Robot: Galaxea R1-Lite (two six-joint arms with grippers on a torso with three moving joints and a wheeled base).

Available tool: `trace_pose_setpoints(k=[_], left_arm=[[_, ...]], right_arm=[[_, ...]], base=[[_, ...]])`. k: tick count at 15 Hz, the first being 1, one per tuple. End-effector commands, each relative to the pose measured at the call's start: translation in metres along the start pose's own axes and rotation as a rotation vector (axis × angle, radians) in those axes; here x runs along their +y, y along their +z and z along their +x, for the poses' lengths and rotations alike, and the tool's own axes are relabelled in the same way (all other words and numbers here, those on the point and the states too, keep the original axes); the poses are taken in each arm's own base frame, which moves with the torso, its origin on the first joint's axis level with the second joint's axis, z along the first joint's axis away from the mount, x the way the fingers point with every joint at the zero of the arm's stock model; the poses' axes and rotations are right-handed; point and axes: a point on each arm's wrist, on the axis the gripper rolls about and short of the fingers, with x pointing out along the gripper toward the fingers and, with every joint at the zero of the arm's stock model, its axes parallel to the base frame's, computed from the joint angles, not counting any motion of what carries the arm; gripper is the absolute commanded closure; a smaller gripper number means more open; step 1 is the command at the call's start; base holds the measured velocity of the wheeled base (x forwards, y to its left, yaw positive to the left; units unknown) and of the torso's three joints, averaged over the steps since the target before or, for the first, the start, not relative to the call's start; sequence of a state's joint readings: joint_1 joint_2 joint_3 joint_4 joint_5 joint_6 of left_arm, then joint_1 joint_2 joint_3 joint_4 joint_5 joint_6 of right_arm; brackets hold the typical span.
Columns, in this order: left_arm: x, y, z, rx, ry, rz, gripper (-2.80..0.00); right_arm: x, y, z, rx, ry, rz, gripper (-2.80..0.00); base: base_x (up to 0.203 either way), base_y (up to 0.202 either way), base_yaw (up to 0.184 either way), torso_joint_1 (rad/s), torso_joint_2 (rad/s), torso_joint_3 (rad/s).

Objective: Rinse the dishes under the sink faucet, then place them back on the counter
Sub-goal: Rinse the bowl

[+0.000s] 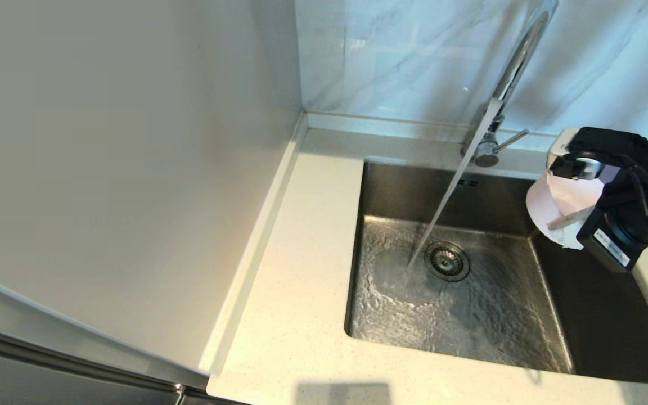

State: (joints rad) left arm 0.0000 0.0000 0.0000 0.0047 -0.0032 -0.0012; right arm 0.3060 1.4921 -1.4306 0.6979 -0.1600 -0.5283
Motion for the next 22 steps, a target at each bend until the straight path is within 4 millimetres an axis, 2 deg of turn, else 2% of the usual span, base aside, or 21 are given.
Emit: trace_pose_setpoints(k=[1,10,14,22], left_arm=[[0.0,0.0,0.0,0.0,0.0,0.0,0.0],[0.0,0.0,0.0,0.0,0.0,0.0,0.0],[0.0,0.0,0.0,0.0,0.0,0.0,0.0],[0.0,0.0,0.0,0.0,0.0,0.0,0.0]], right_arm=[[0.0,0.005,0.007,-0.006,0.032,0.074,0.0],[-0.012,0.022,-0.003,-0.167,0.294,0.5,0.0],[-0.035,0.016,-0.011,-0.231,0.417,0.672,0.0],[-0.053,-0.001,-0.012,-0.243,0.793,0.894,0.0]], base=[[0.0,0.0,0.0,0.0,0.0,0.0],[0.0,0.0,0.0,0.0,0.0,0.0],[0.0,0.0,0.0,0.0,0.0,0.0],[0.0,0.0,0.0,0.0,0.0,0.0]])
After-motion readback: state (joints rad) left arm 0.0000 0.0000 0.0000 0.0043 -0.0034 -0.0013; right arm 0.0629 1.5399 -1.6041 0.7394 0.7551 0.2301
